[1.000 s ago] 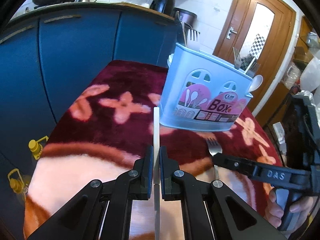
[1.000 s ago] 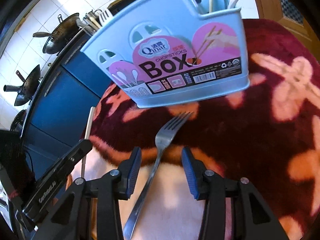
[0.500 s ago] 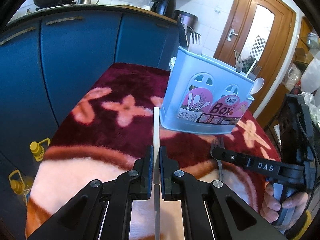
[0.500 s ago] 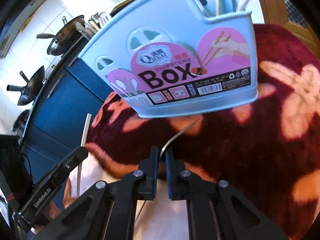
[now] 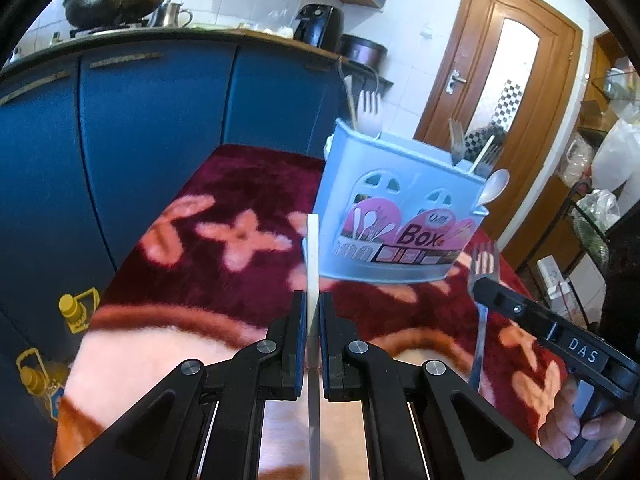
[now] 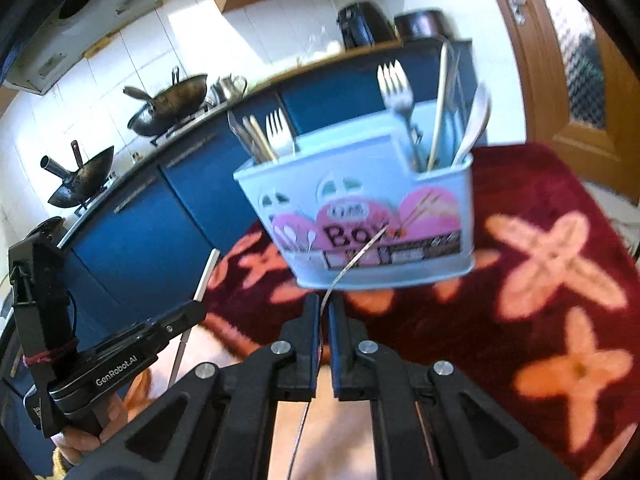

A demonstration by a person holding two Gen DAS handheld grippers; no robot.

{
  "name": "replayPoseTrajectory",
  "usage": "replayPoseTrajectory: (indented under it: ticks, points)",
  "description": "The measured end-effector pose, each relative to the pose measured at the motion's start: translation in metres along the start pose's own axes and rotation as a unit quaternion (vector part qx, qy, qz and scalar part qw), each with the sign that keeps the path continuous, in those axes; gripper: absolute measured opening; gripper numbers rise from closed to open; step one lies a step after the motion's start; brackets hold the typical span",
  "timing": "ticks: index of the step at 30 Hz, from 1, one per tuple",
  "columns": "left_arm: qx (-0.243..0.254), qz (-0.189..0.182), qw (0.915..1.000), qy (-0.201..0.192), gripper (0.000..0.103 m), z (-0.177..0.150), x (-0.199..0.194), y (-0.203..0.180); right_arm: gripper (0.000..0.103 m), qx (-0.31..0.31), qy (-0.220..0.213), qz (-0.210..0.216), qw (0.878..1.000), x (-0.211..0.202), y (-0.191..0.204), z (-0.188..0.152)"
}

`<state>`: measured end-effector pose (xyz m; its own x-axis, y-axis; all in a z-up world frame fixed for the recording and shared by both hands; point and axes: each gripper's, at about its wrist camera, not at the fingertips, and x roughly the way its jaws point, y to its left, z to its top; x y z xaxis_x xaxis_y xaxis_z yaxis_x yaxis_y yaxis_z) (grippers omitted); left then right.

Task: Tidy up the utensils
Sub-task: 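Lift both forks up toward the blue holder with both tools, then lower the fork into the holder with the right tool while the left tool inserts its fork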

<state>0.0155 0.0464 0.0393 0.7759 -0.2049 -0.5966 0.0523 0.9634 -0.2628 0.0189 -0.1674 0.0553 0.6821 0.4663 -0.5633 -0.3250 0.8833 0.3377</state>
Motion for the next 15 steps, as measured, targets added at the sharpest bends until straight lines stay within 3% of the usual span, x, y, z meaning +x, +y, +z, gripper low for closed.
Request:
replayPoseTrajectory:
  ticks: [7, 15]
  points:
    - [0.009, -0.015, 0.9994, -0.03, 0.006, 0.013, -0.014, -0.013, 0.004, -0.017, -0.057, -0.019, 0.998, -0.028, 0.001, 0.015]
    - [0.022, -0.037, 0.9975, -0.057, 0.006, 0.041, -0.019, -0.035, 0.004, -0.034, -0.092, -0.033, 0.995, -0.043, 0.002, 0.04]
